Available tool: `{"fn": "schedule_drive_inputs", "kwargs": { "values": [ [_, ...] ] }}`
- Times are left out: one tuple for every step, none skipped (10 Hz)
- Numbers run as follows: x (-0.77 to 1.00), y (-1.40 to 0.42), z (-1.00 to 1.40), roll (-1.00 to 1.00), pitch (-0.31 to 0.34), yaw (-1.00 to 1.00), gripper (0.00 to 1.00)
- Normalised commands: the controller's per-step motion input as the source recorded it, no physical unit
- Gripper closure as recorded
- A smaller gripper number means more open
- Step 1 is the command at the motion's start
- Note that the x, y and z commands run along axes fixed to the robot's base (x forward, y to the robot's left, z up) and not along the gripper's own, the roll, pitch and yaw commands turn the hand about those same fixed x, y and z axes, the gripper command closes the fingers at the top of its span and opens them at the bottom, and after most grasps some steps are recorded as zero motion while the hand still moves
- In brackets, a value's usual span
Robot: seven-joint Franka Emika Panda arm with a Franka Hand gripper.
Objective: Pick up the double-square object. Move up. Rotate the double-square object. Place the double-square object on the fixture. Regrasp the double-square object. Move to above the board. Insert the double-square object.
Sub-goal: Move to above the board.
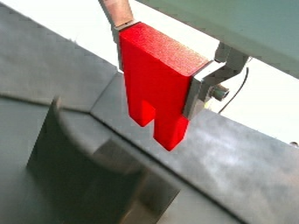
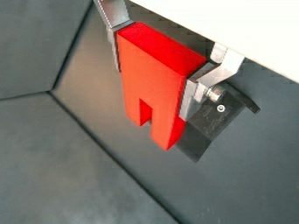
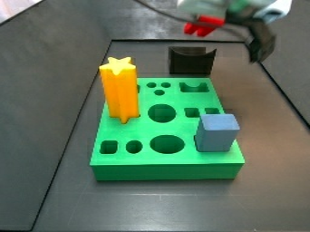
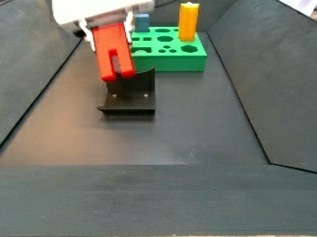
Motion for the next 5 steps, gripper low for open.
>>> {"fn": "schedule_drive_inputs", "kwargs": {
  "values": [
    [0.31,-0.04,1.00,-0.01,0.126,0.40,1.00],
    [0.31,-0.04,1.00,0.01,0.045,0.36,1.00],
    [0.31,-0.04,1.00,0.03,-0.002,0.30,1.00],
    [0.31,-0.05,1.00,0.03,-0.028,0.25,1.00],
    [0.31,-0.05,1.00,0.05,-0.045,0.15,1.00]
  ]
}}
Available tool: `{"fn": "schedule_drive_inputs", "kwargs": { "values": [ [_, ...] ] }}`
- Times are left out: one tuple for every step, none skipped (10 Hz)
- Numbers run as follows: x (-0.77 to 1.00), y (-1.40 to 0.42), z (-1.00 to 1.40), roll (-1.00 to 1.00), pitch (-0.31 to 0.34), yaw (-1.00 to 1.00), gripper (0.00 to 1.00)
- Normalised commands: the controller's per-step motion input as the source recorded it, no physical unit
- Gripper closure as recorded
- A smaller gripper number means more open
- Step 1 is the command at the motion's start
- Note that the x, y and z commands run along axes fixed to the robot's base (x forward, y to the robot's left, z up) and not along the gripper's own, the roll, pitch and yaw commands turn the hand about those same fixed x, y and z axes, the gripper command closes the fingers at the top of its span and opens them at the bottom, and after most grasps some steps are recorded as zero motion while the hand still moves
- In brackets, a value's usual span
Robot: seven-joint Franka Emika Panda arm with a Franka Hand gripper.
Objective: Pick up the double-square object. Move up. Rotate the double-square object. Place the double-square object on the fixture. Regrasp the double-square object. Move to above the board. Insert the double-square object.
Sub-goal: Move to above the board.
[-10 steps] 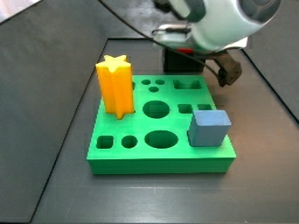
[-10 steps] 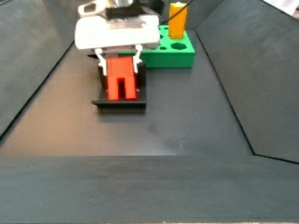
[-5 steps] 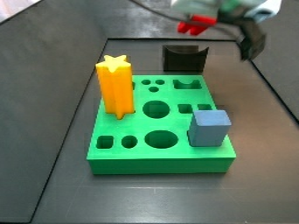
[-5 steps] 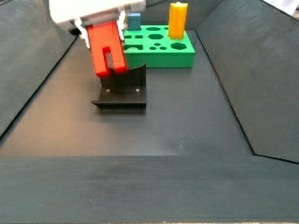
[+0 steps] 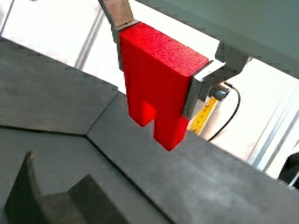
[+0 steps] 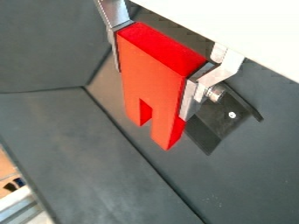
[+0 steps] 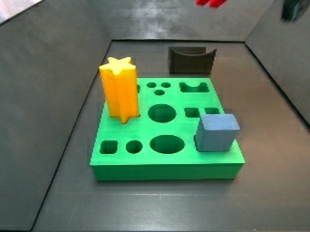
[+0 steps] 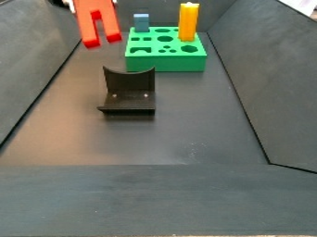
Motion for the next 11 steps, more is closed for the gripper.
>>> {"fn": "schedule_drive_inputs", "kwargs": {
  "values": [
    [0.30,-0.05,1.00,0.06,-0.044,0.11,1.00],
    [0.29,-0.06,1.00,0.08,-0.027,0.05,1.00],
    [0.28,-0.06,1.00,0.09,-0.011,0.02,1.00],
    [0.22,-0.05,0.89,0.08,0.031,-0.01,1.00],
    [0.17,-0.05,0.72,0.07,0.064,-0.02,1.00],
    [0.12,-0.04,0.57,0.06,0.092,-0.02,1.00],
    [0.09,-0.03,0.42,0.05,0.116,-0.01,1.00],
    [0.08,-0.03,0.21,0.04,0.145,0.01,1.00],
    [-0.96,-1.00,0.14,-1.00,-0.172,-0.08,1.00],
    [-0.98,-1.00,0.13,-1.00,-0.185,-0.07,1.00],
    [-1.00,-0.95,0.13,-1.00,-0.224,-0.07,1.00]
  ]
}}
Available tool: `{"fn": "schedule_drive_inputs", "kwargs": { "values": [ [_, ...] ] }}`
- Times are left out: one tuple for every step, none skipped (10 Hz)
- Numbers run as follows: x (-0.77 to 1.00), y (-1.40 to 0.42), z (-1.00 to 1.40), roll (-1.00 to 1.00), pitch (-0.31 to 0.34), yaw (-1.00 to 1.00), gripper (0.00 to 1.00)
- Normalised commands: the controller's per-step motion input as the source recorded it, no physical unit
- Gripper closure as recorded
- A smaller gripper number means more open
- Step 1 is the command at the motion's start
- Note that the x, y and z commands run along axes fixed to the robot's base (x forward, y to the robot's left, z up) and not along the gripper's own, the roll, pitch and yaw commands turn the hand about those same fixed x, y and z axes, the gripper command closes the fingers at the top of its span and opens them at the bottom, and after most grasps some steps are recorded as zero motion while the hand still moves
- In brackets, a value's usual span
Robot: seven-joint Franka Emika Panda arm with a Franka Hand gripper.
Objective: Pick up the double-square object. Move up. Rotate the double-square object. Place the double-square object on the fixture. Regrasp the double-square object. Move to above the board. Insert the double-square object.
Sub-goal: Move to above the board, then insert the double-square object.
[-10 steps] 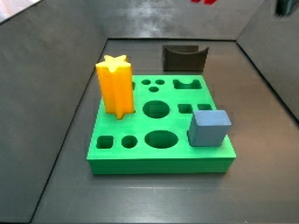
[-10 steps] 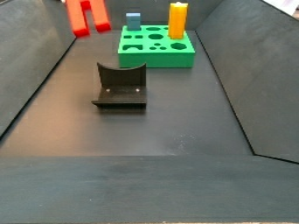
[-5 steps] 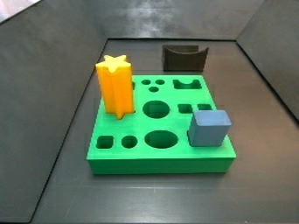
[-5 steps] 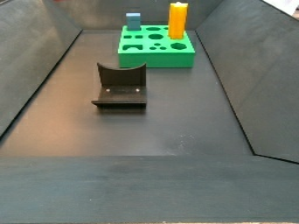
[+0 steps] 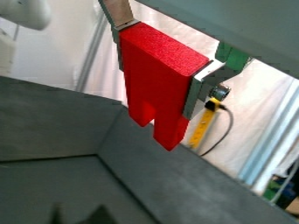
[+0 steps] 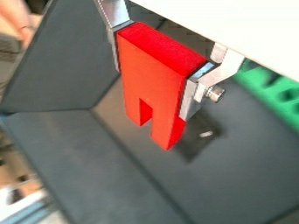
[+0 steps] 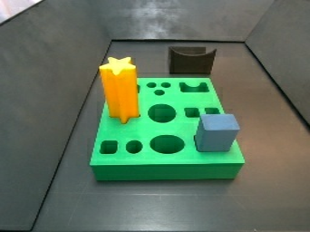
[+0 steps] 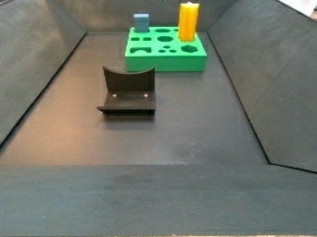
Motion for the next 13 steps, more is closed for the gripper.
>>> {"fn": "schedule_drive_inputs", "kwargs": {
  "values": [
    [-1.00,-0.88,0.10,-1.00,-0.266,-0.08,1.00],
    [-1.00,-0.87,0.11,-1.00,-0.287,-0.08,1.00],
    [-1.00,-0.81,0.09,-1.00,-0.329,-0.09,1.00],
    [-1.00,-0.79,0.09,-1.00,-0.335,-0.09,1.00],
    [-1.00,-0.75,0.09,-1.00,-0.357,-0.11,1.00],
    [-1.00,-0.72,0.07,-1.00,-0.361,-0.12,1.00],
    [-0.83,-0.54,0.07,-1.00,-0.377,-0.14,1.00],
    [-0.66,-0.40,0.04,-1.00,-0.378,-0.15,1.00],
    [-0.36,-0.17,0.01,-0.83,-0.315,-0.12,1.00],
    [-0.17,-0.04,0.00,-0.59,-0.222,-0.08,1.00],
    [-0.04,0.00,-0.01,-0.33,-0.091,-0.04,1.00],
    [0.00,-0.03,-0.01,0.00,0.000,0.00,1.00],
    [0.18,-0.21,-0.09,0.00,-0.003,0.00,1.00]
  ]
}}
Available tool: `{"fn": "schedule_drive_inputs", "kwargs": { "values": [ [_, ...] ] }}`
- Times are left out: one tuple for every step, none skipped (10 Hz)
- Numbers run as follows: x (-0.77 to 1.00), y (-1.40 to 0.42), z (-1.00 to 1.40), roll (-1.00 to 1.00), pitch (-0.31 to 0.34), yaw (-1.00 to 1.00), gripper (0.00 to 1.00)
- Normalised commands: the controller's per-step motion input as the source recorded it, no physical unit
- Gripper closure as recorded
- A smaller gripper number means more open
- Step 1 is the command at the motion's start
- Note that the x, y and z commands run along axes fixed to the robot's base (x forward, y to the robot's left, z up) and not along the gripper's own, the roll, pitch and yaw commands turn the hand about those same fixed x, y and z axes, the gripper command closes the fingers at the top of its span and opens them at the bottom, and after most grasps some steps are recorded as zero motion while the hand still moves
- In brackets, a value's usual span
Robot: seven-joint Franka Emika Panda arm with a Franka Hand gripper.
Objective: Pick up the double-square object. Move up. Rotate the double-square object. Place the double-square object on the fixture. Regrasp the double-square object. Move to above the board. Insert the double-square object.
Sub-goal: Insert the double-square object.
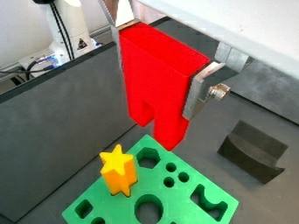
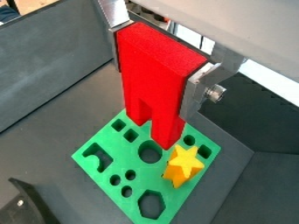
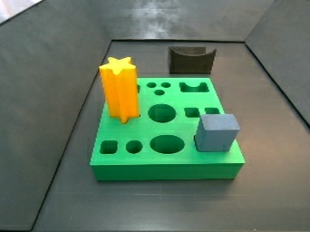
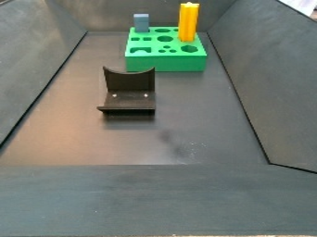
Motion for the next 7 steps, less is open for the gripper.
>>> {"fn": "schedule_drive_inputs", "kwargs": {
  "values": [
    [0.40,-0.22,-0.22,0.02,-0.043,0.00,1.00],
    [0.74,-0.26,-0.26,0.03,-0.064,0.00,1.00],
    [0.91,-0.25,-0.31,0.05,-0.064,0.06,1.00],
    [0.95,-0.14,-0.31,0.01,-0.049,0.09,1.00],
    [0.94,-0.05,-0.30,0.00,-0.036,0.13,1.00],
    [0.86,0.00,-0.27,0.00,-0.033,0.23,1.00],
    [0.85,0.00,-0.26,0.00,-0.039,0.25,1.00]
  ]
}}
